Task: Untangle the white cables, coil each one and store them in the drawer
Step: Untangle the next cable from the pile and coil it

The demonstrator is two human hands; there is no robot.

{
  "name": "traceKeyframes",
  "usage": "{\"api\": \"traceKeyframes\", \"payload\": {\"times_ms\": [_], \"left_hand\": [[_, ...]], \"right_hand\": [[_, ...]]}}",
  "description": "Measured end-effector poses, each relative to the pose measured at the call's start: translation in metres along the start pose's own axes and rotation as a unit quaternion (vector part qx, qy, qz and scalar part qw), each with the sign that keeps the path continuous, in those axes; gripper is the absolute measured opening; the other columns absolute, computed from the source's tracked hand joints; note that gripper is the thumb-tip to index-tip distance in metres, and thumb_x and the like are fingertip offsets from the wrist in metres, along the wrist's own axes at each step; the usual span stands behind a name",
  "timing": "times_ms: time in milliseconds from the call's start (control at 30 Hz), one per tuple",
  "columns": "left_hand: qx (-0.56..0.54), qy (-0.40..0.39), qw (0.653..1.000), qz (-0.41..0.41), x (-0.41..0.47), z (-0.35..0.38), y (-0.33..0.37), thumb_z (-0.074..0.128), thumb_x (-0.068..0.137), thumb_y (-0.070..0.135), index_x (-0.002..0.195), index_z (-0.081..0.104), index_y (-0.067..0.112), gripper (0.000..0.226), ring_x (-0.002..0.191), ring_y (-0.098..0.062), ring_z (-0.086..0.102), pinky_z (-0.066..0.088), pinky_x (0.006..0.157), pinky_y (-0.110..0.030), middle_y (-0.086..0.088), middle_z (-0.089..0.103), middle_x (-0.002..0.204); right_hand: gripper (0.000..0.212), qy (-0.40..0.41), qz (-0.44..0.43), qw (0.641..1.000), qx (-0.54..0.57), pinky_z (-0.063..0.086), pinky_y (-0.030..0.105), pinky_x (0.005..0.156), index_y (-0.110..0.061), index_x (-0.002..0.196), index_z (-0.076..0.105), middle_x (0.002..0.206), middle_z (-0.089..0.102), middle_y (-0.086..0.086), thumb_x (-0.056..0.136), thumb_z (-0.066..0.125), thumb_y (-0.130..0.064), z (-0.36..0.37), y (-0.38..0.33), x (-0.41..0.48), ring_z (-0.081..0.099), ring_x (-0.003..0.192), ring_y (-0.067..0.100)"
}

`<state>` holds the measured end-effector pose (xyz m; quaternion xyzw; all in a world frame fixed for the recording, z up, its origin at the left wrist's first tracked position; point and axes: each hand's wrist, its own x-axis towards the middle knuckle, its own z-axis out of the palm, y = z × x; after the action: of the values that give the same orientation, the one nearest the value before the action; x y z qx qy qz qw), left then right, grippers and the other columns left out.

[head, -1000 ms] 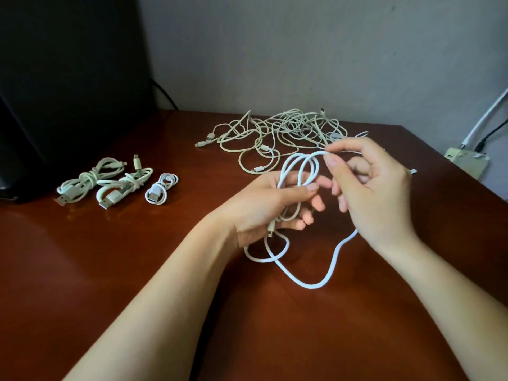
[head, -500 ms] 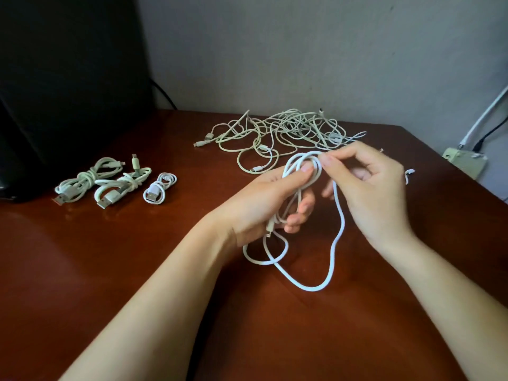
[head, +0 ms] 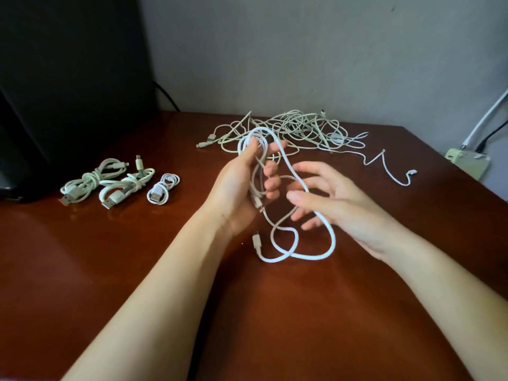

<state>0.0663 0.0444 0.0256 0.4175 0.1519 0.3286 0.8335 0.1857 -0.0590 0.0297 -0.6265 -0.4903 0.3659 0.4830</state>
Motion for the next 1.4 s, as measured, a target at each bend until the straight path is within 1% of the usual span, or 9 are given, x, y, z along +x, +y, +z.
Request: {"api": "traceKeyframes", "payload": {"times_ms": [233,367,467,600,733,933,1067,1200,1400], "left_hand": [[-0.123,0.028,0.992,0.001,0.000,-0.008,0.009,0.027,0.103,0.037,0.091,0.059,0.011,0.043,0.037,-0.004,0.033,0.027,0.039,-0.014,0.006,0.034,0.048],[-0.174,0.050,0.983,0.023,0.000,-0.012,0.013,0.027,0.103,0.036,0.090,0.060,0.011,0.043,0.037,-0.005,0.032,0.026,0.039,-0.014,0.006,0.034,0.048],[-0.197,0.072,0.977,0.038,0.000,-0.016,0.017,0.028,0.103,0.037,0.091,0.060,0.012,0.043,0.038,-0.005,0.031,0.026,0.040,-0.014,0.006,0.033,0.050],[-0.079,0.091,0.992,0.041,0.002,-0.016,0.016,0.027,0.104,0.038,0.086,0.056,0.014,0.042,0.039,-0.005,0.034,0.029,0.039,-0.014,0.006,0.037,0.050],[0.126,0.123,0.981,0.075,0.005,-0.011,0.007,0.029,0.105,0.036,0.087,0.060,0.015,0.041,0.044,-0.007,0.042,0.036,0.043,-0.017,0.006,0.045,0.056],[0.247,0.155,0.951,0.108,0.005,-0.013,0.004,0.033,0.103,0.038,0.082,0.060,0.020,0.038,0.060,-0.015,0.051,0.043,0.055,-0.021,-0.005,0.053,0.067],[0.189,0.146,0.965,0.107,0.004,-0.011,0.006,0.038,0.103,0.028,0.081,0.057,0.016,0.032,0.074,-0.018,0.060,0.049,0.068,-0.028,-0.004,0.063,0.083],[0.067,0.098,0.990,0.079,0.001,-0.008,0.008,0.040,0.103,0.022,0.087,0.052,0.013,0.022,0.052,-0.009,0.054,0.059,0.062,-0.031,0.001,0.058,0.067],[-0.026,0.107,0.988,0.108,0.004,-0.013,0.014,0.040,0.103,0.017,0.083,0.051,0.016,0.023,0.045,-0.007,0.043,0.051,0.052,-0.024,0.005,0.043,0.054]], "right_hand": [[0.052,-0.079,-0.039,0.995,-0.047,0.046,0.022,0.066,-0.035,0.124,0.050,0.116,0.064,-0.005,0.074,0.058,-0.029,-0.001,-0.003,-0.005,0.063,0.077,0.006],[0.031,-0.049,-0.051,0.997,-0.028,0.049,0.020,0.066,-0.015,0.123,0.058,0.079,0.071,0.001,0.092,0.057,-0.011,0.000,-0.003,-0.004,0.066,0.068,0.012],[0.019,0.050,-0.073,0.995,-0.037,0.048,0.017,0.062,-0.012,0.101,0.069,0.052,0.058,-0.002,0.095,0.052,-0.007,-0.001,0.000,-0.001,0.060,0.050,0.010],[0.012,0.215,-0.153,0.957,-0.119,0.036,0.017,0.049,-0.015,0.076,0.072,0.041,0.043,-0.007,0.087,0.067,-0.017,-0.012,0.006,0.005,0.039,0.038,0.007],[0.011,0.301,-0.278,0.861,-0.300,0.030,0.006,0.055,-0.014,0.072,0.072,0.047,0.048,0.003,0.083,0.072,-0.016,-0.016,0.008,0.004,0.041,0.050,0.009],[0.015,0.260,-0.365,0.814,-0.370,0.027,0.008,0.055,-0.013,0.073,0.071,0.052,0.041,-0.003,0.084,0.068,-0.023,-0.017,0.014,0.005,0.037,0.053,0.007],[0.019,0.195,-0.411,0.799,-0.392,0.029,0.013,0.054,-0.012,0.075,0.072,0.056,0.044,-0.004,0.087,0.064,-0.026,-0.013,0.014,0.003,0.034,0.057,0.010],[0.017,0.169,-0.414,0.815,-0.369,0.029,0.010,0.054,-0.014,0.077,0.072,0.058,0.050,-0.003,0.086,0.065,-0.026,-0.009,0.013,0.002,0.037,0.053,0.006],[0.007,0.152,-0.299,0.916,-0.222,0.043,0.017,0.054,-0.027,0.085,0.064,0.068,0.060,-0.008,0.084,0.062,-0.033,-0.014,0.010,0.003,0.051,0.055,0.010]]}}
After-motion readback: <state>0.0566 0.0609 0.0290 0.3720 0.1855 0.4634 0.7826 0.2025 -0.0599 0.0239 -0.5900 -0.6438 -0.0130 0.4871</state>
